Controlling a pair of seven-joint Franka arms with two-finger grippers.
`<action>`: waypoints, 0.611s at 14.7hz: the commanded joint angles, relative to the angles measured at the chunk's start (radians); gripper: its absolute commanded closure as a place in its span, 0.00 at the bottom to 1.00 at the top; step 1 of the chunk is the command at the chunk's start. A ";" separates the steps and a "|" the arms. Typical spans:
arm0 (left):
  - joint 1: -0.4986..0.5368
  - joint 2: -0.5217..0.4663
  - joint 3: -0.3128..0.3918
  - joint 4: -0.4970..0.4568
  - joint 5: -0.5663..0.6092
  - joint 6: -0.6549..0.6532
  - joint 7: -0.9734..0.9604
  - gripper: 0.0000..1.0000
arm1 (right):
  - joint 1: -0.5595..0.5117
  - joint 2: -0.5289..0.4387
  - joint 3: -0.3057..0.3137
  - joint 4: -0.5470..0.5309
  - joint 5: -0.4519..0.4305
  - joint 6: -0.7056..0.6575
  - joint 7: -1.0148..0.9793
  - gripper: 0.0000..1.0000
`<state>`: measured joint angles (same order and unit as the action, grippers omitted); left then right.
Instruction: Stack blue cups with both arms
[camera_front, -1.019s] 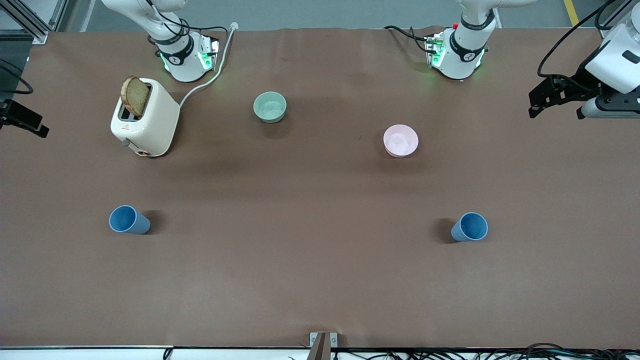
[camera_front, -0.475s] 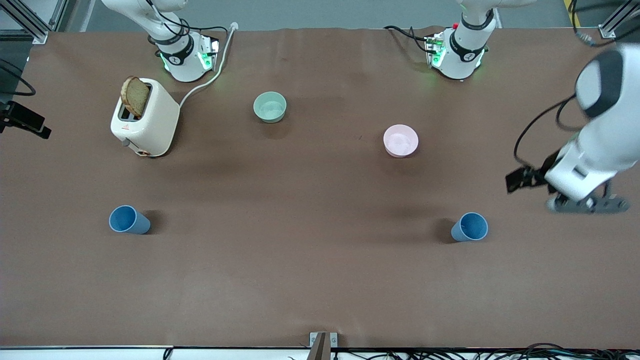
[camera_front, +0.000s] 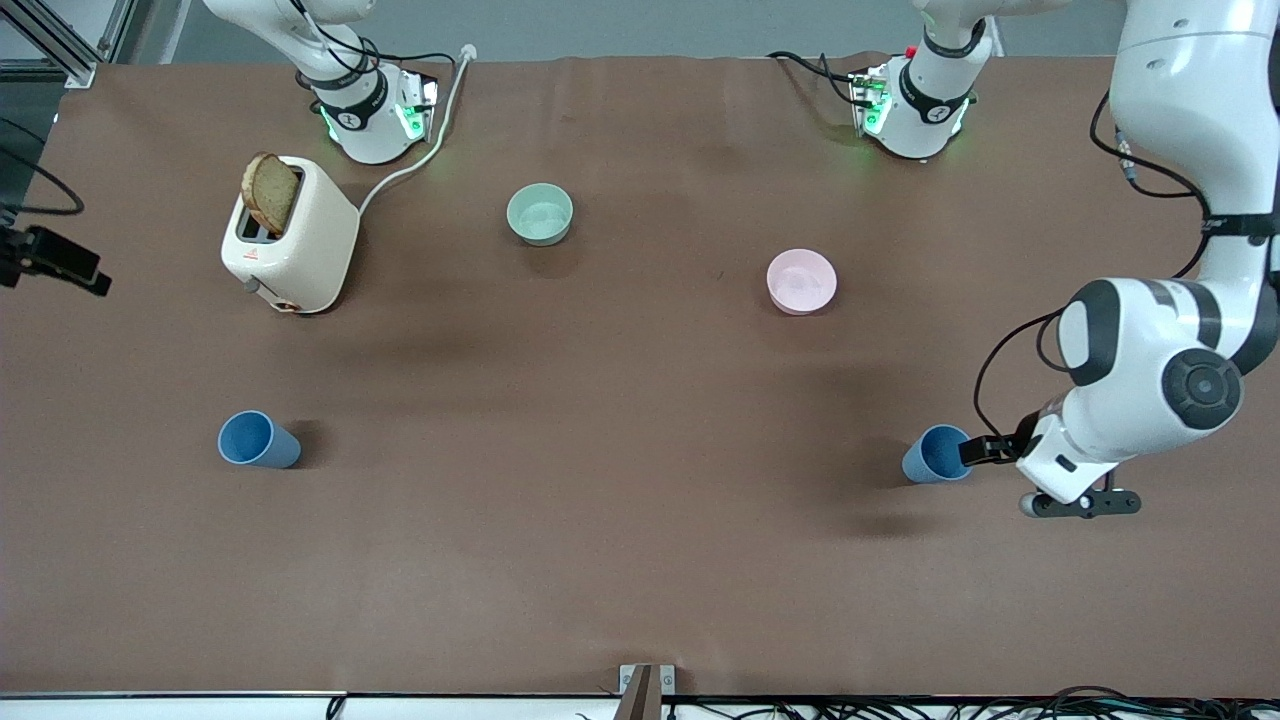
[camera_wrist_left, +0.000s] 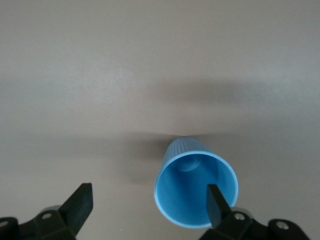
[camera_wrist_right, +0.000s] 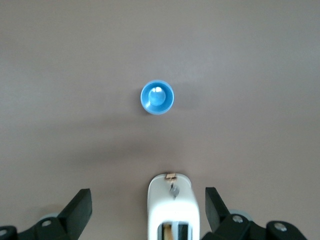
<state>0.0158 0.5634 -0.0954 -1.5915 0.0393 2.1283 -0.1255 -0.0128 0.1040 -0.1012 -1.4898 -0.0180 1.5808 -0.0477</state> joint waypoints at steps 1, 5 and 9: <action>-0.010 0.030 -0.001 0.015 0.011 -0.001 -0.022 0.01 | -0.036 0.046 -0.002 -0.110 -0.003 0.161 -0.081 0.00; -0.013 0.059 -0.001 0.013 0.013 0.007 -0.020 0.55 | -0.047 0.170 -0.015 -0.204 -0.003 0.393 -0.115 0.00; -0.008 0.072 -0.001 0.010 0.013 0.005 -0.010 1.00 | -0.044 0.285 -0.015 -0.246 -0.003 0.563 -0.115 0.00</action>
<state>0.0055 0.6327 -0.0971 -1.5914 0.0393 2.1316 -0.1349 -0.0566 0.3654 -0.1190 -1.7043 -0.0180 2.0770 -0.1514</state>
